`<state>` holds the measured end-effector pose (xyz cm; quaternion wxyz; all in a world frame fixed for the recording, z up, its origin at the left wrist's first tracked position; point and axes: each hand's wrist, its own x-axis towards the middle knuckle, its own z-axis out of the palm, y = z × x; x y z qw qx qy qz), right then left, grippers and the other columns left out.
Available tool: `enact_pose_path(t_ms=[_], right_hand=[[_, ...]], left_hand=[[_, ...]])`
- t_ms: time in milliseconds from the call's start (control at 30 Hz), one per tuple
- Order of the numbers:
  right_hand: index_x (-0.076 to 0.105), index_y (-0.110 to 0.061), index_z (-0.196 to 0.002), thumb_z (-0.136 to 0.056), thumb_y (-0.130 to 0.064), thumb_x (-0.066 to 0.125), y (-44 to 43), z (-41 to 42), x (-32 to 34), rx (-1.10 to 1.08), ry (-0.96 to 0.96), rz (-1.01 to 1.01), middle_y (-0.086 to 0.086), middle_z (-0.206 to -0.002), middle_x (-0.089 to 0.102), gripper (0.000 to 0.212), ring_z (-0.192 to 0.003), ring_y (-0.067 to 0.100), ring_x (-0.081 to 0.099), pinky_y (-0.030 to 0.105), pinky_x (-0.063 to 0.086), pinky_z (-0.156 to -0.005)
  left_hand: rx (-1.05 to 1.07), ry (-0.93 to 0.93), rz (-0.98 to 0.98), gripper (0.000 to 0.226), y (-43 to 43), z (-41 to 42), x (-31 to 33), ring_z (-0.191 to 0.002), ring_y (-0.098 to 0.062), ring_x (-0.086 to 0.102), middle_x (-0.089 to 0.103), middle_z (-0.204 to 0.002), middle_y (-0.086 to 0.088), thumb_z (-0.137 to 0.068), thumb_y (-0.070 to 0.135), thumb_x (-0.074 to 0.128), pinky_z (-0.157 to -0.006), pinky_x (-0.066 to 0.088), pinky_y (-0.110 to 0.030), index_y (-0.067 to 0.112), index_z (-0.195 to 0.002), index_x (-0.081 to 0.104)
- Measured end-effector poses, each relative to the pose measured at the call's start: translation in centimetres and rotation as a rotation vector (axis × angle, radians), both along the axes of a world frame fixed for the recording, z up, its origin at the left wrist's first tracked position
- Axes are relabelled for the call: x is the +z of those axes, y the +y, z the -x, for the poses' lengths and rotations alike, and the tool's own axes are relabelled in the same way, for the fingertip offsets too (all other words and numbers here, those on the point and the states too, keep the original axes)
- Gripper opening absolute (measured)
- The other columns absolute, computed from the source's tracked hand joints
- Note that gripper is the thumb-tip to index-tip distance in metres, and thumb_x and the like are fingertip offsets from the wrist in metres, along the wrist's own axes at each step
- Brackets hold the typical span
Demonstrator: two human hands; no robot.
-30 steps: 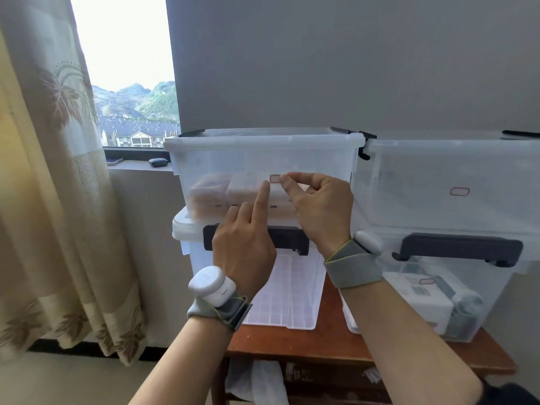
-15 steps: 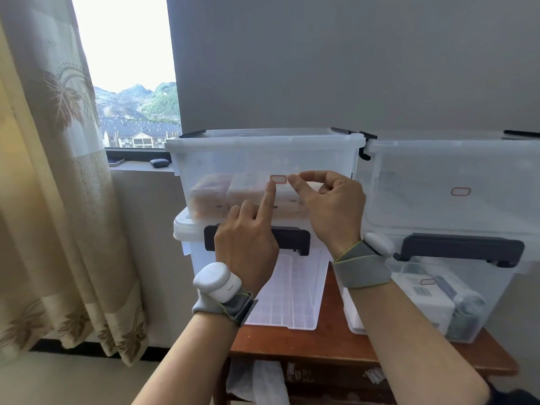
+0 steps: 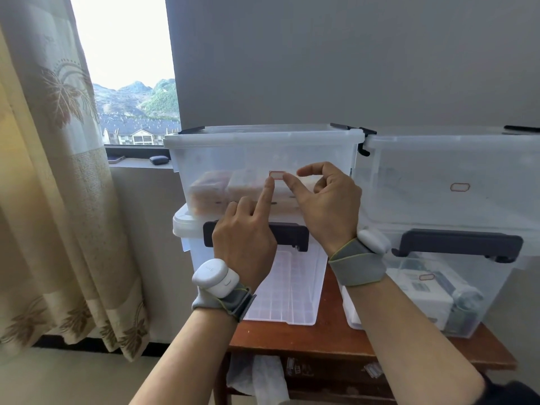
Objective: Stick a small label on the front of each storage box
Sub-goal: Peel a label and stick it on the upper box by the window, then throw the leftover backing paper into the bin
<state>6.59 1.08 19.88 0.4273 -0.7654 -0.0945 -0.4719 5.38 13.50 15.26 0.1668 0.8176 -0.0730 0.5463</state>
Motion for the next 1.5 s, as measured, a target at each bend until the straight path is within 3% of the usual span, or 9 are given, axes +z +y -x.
enact_pose_path(t_ms=[333,533,633,733,833,1000,1133,1267,1500], right_hand=[[0.07,-0.026,-0.095,-0.091,-0.039,0.069,-3.4,4.4,-3.3,0.146,0.138,-0.052,-0.012,-0.045,0.042,0.014,-0.046,0.006,0.044,0.009,0.041,-0.05],[0.07,-0.032,-0.087,-0.09,-0.039,0.066,-7.2,9.0,-9.7,0.223,0.352,-0.201,-0.007,-0.05,0.049,0.009,-0.05,0.006,0.044,0.015,0.04,-0.049],[0.073,-0.028,-0.09,-0.092,-0.039,0.065,-9.1,11.1,-12.8,0.236,0.491,-0.309,0.012,-0.074,0.065,0.014,-0.066,0.02,0.06,0.029,0.054,-0.059],[0.077,-0.023,-0.088,-0.092,-0.031,0.067,-10.9,13.3,-15.8,0.288,0.54,-0.436,0.004,-0.084,0.074,0.014,-0.079,0.014,0.067,0.013,0.053,-0.069],[0.079,-0.026,-0.087,-0.091,-0.026,0.069,-12.7,15.4,-18.3,0.254,0.597,-0.485,-0.003,-0.082,0.078,0.011,-0.081,0.005,0.068,0.011,0.051,-0.072],[0.079,-0.018,-0.095,-0.094,-0.017,0.066,-16.1,18.9,-21.0,0.241,0.679,-0.582,-0.022,-0.047,0.061,0.014,-0.047,-0.007,0.056,0.005,0.04,-0.05],[0.082,-0.026,-0.093,-0.085,-0.03,0.076,-17.7,20.1,-22.1,0.255,0.698,-0.578,-0.002,-0.056,0.056,0.01,-0.06,0.006,0.048,0.018,0.042,-0.061],[0.082,-0.025,-0.086,-0.084,-0.029,0.078,-19.3,20.5,-23.1,0.226,0.704,-0.474,-0.013,-0.05,0.042,0.005,-0.051,0.005,0.034,0.016,0.032,-0.051],[0.078,-0.028,-0.084,-0.087,-0.035,0.073,-24.8,22.7,-24.5,0.089,0.71,-0.438,0.009,-0.061,0.058,0.009,-0.055,0.009,0.046,0.029,0.044,-0.057]], left_hand=[[-0.406,0.125,0.407,0.049,0.5,2.7,-2.3,-0.097,-0.019,0.06,0.068,-0.105,-0.004,-0.084,-0.002,0.039,-0.085,0.047,-0.029,0.015,-0.127,0.055],[-0.501,0.238,0.694,0.038,-2.1,7.5,-5.4,-0.09,-0.005,0.063,0.066,-0.106,0.011,-0.089,0.008,0.062,-0.08,0.048,-0.014,0.023,-0.123,0.058],[-0.706,0.491,0.996,0.032,-3.8,9.4,-7.4,-0.09,-0.011,0.068,0.072,-0.094,0.001,-0.079,0.018,0.075,-0.079,0.053,-0.024,0.026,-0.109,0.067],[-0.895,0.796,1.394,0.042,-5.6,10.7,-9.8,-0.09,-0.027,0.071,0.075,-0.092,-0.007,-0.063,0.025,0.081,-0.079,0.056,-0.04,0.019,-0.103,0.07],[-0.951,1.009,1.593,0.043,-7.9,11.5,-12.3,-0.084,-0.025,0.067,0.071,-0.092,-0.011,-0.062,0.014,0.081,-0.074,0.051,-0.036,0.008,-0.103,0.066],[-0.935,1.22,1.622,0.052,-12.1,12.7,-15.3,-0.079,-0.018,0.056,0.063,-0.089,-0.009,-0.06,0.015,0.084,-0.061,0.04,-0.027,0.009,-0.108,0.065],[-0.951,1.298,1.6,0.039,-14.5,13.2,-16.4,-0.071,-0.014,0.055,0.064,-0.079,-0.005,-0.061,0.015,0.084,-0.059,0.039,-0.025,0.01,-0.096,0.068],[-0.965,1.33,1.579,0.027,-16.7,13.7,-16.9,-0.062,-0.011,0.054,0.065,-0.072,-0.003,-0.063,0.014,0.084,-0.055,0.042,-0.023,0.012,-0.086,0.07],[-0.976,1.32,1.374,0.035,-21.8,14.6,-17.5,-0.078,-0.019,0.062,0.075,-0.091,-0.013,-0.062,0.018,0.085,-0.075,0.047,-0.032,0.01,-0.094,0.074]])
